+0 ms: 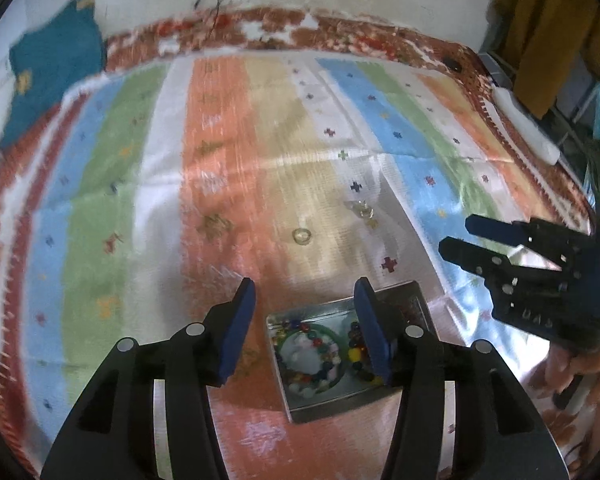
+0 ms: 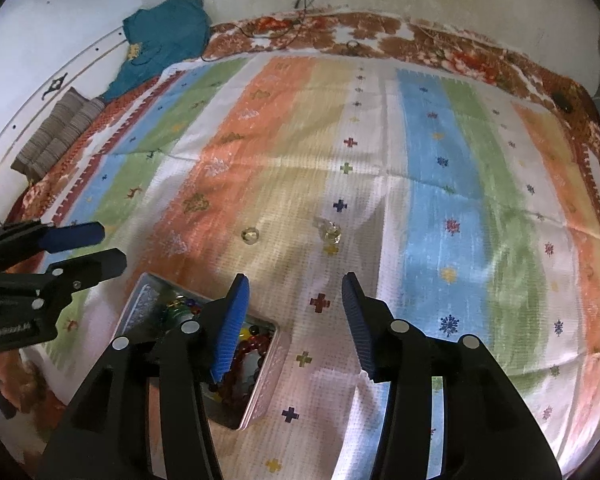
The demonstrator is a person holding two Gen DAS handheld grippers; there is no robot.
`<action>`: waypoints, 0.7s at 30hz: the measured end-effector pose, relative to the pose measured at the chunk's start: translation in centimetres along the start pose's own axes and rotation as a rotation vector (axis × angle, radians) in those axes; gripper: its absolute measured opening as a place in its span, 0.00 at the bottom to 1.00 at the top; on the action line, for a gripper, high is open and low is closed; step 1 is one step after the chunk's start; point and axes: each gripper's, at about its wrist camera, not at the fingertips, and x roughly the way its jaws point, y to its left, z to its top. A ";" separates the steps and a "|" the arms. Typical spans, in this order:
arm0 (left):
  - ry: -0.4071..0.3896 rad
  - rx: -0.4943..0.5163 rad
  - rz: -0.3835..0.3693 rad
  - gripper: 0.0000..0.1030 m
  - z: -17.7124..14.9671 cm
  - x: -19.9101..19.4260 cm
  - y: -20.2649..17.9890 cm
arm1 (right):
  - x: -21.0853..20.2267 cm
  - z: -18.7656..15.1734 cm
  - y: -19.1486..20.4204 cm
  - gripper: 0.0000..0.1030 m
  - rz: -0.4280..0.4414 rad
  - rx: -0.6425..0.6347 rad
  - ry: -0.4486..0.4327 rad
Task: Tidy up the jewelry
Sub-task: 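Move both open tools toward the two small rings on the cloth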
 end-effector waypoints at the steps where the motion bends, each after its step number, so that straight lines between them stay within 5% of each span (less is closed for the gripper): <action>1: 0.006 -0.003 0.007 0.50 0.1 0.4 0.1 | 0.3 0.1 0.0 0.47 -0.002 -0.002 0.008; 21: 0.057 0.166 -0.025 0.50 2.5 6.1 -1.1 | 5.1 2.0 -1.4 0.47 0.012 -0.042 0.084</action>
